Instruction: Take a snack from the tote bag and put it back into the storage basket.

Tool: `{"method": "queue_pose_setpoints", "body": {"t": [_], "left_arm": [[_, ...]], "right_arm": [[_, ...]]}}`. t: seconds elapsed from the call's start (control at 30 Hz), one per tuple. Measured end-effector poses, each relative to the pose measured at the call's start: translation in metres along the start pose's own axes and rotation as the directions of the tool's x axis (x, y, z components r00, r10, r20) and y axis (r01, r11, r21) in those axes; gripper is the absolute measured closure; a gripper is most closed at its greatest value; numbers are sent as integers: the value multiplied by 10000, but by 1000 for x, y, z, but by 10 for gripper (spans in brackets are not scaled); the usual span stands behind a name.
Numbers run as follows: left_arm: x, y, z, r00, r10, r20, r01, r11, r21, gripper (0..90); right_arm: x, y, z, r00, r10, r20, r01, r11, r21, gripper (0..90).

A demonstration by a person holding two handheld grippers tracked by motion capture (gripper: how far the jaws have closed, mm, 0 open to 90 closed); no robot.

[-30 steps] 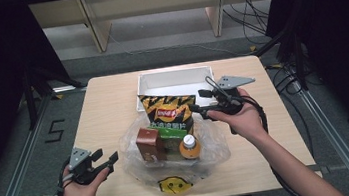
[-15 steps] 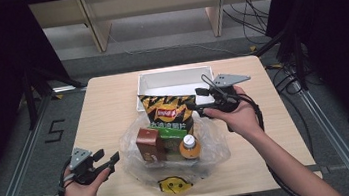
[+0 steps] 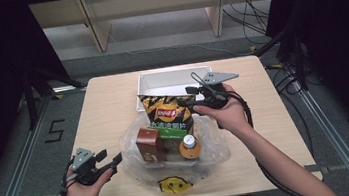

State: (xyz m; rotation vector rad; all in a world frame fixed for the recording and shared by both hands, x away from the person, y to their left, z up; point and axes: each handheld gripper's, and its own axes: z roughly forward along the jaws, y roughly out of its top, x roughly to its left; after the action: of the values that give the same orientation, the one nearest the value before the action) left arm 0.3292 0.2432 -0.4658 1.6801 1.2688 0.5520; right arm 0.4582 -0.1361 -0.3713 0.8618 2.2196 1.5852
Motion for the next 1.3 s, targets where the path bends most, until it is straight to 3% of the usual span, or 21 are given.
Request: {"method": "queue_pose_setpoints", "body": {"t": [0.07,0.13,0.2,0.3,0.5,0.57,0.63,0.7,0.8,0.9,0.97,1.0,1.03,1.17,1.23,1.3], "left_arm": [[-1,-1,0,10000,-34,45,33,10000,58,380],[-2,-1,1,10000,-12,97,11,10000,90,381],[-2,-1,1,10000,34,94,-34,10000,75,381],[-2,-1,1,10000,14,57,-14,10000,53,381],[-2,-1,2,9999,-131,15,131,9999,12,380],[-2,-1,2,9999,-117,7,117,9999,17,379],[-3,-1,2,10000,-84,-34,84,9999,73,378],[-2,-2,3,9999,-87,52,87,10000,24,377],[-3,-2,2,10000,-84,-29,84,9999,71,377],[-3,-2,2,10000,-87,-15,87,10000,40,377],[-3,-2,2,10000,-71,-35,71,9999,70,377],[-2,-2,3,10000,-75,38,74,10000,26,376],[-2,-2,3,10000,-77,38,77,10000,22,376],[-2,-3,3,9999,-125,-34,125,9999,52,370],[-3,-3,4,9999,-162,21,162,9999,22,371],[-3,-3,3,9999,-135,33,135,9999,8,371]], "right_arm": [[0,-3,2,9997,-216,62,215,9996,169,505],[-1,-4,4,9990,-449,32,448,9988,210,527],[1,-5,6,9998,-191,-4,191,9996,209,537],[0,-5,9,9995,-266,-154,268,9996,84,566],[4,-8,11,9937,-1116,-101,1119,9931,357,690],[4,-7,12,9858,-1668,-194,1674,9853,327,712],[4,-6,12,9850,-1702,-276,1709,9850,244,733],[5,-7,11,9896,-1438,-59,1439,9891,320,731],[5,-8,11,9952,-896,-388,910,9952,349,752],[6,-9,11,9953,-922,-297,930,9953,284,741],[6,-9,12,9923,-1229,-161,1231,9922,174,740],[8,-9,12,9949,-999,-167,1003,9947,229,742],[8,-9,13,9932,-1156,-110,1158,9932,103,739],[10,-8,14,9870,-1502,-578,1521,9879,304,738],[11,-8,15,9868,-1571,-385,1579,9873,175,768],[12,-8,14,9868,-1533,-513,1549,9876,274,788]]}}
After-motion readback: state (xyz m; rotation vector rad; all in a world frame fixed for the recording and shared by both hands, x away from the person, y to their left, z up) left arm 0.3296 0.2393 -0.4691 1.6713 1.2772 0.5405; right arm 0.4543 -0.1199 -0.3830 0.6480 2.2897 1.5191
